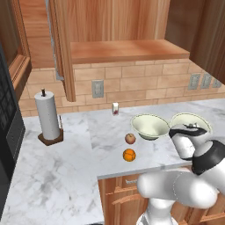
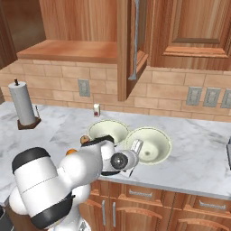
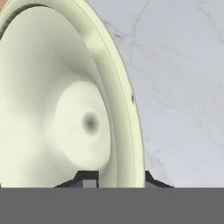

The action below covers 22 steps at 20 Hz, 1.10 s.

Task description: Pick both bowls and place them on the counter. Then place the peach in one bowl and place the orange in the other bowl.

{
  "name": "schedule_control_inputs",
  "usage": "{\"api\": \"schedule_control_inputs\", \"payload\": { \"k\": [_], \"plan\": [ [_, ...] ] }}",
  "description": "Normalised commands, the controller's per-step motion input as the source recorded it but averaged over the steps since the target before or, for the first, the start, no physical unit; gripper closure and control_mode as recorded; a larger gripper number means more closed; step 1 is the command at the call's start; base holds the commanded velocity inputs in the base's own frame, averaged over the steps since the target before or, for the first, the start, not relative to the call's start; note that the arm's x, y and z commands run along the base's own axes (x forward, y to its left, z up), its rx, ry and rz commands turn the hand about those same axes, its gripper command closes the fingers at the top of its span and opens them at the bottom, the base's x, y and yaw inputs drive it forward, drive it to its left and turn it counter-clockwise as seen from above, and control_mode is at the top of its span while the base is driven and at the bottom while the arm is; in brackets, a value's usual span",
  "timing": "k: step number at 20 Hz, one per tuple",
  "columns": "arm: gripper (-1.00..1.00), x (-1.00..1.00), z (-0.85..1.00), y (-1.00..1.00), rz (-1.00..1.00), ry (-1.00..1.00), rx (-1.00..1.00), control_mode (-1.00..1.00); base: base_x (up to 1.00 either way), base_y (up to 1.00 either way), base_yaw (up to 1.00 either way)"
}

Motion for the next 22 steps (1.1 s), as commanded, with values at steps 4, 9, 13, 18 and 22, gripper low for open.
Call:
{"api": "schedule_control_inputs", "payload": {
  "k": [4,9,13,18,22],
  "plan": [
    [-1.0,0.0,0.21,0.0,0.0,0.0,0.0,-1.0,0.0,0.0,0.0],
    [-1.0,0.01,0.29,0.0,0.0,0.0,0.0,-1.0,0.0,0.0,0.0],
    [-1.0,-0.02,0.28,0.0,0.0,-0.01,0.0,-1.0,0.0,0.0,0.0],
    [-1.0,-0.16,0.33,-0.05,0.0,0.0,0.0,-1.0,0.0,0.0,0.0],
    [-1.0,-0.3,0.35,0.0,0.0,0.0,0.0,-1.0,0.0,0.0,0.0]
  ]
}}
